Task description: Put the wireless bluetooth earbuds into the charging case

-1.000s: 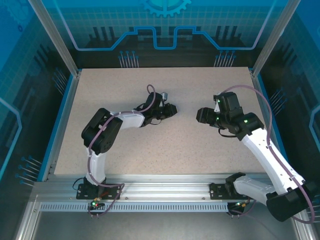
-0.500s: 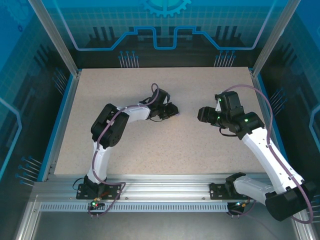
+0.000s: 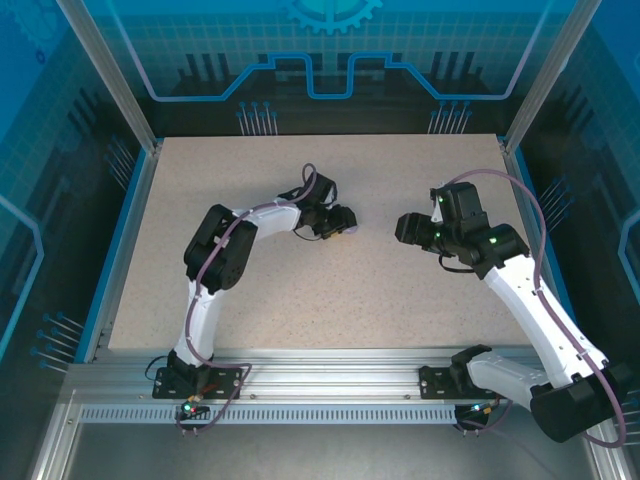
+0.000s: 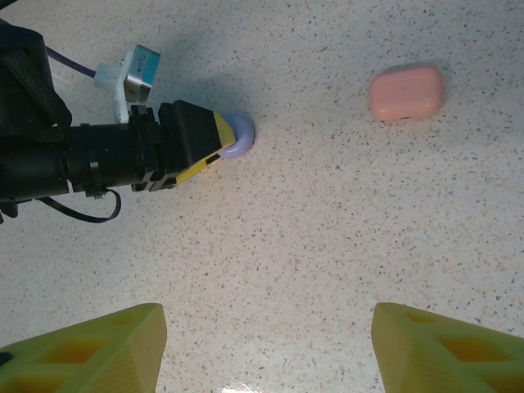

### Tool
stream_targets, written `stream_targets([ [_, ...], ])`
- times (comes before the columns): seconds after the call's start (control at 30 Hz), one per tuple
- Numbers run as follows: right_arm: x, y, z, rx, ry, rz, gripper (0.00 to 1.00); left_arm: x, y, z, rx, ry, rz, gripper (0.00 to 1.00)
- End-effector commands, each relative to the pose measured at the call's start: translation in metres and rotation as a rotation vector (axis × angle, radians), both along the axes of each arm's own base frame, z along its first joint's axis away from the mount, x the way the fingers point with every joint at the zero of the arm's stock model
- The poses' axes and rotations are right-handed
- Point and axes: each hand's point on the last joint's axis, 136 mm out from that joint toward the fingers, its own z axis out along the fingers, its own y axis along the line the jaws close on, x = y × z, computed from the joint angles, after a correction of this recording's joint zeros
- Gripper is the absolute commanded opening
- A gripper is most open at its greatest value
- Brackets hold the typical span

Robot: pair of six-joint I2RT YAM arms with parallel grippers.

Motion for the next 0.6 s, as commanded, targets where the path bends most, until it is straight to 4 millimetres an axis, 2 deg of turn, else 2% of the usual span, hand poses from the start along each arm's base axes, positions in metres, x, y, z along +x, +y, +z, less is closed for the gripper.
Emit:
stream_targets([
  [0.0, 0.003, 0.0, 0.021, 0.037, -0.047, -0.012, 0.68, 0.006, 0.014, -0.001, 0.047, 0.008, 0.001, 0.53],
  [0.17, 0.004, 0.0, 0.024, 0.036, -0.052, -0.012, 0.7, 0.012, 0.028, 0.008, 0.083, -0.021, 0.015, 0.62],
  [0.2, 0.004, -0.001, 0.024, 0.035, -0.053, -0.014, 0.72, 0.014, 0.032, 0.012, 0.096, -0.033, 0.018, 0.7],
  [0.23, 0.003, -0.001, 0.025, 0.032, -0.052, -0.016, 0.74, 0.015, 0.037, 0.016, 0.111, -0.045, 0.019, 0.74],
  [0.27, 0.003, -0.002, 0.026, 0.028, -0.055, -0.019, 0.82, 0.017, 0.039, 0.023, 0.121, -0.06, 0.016, 0.83],
  [0.33, 0.002, -0.006, 0.028, 0.016, -0.064, -0.025, 0.96, 0.019, 0.046, 0.042, 0.147, -0.107, 0.002, 0.94],
  [0.37, 0.002, -0.006, 0.03, 0.012, -0.069, -0.025, 0.99, 0.02, 0.048, 0.053, 0.16, -0.133, -0.005, 0.96],
  [0.57, 0.0, -0.015, 0.039, -0.024, -0.101, -0.026, 1.0, 0.017, 0.065, 0.131, 0.213, -0.299, 0.007, 0.99],
])
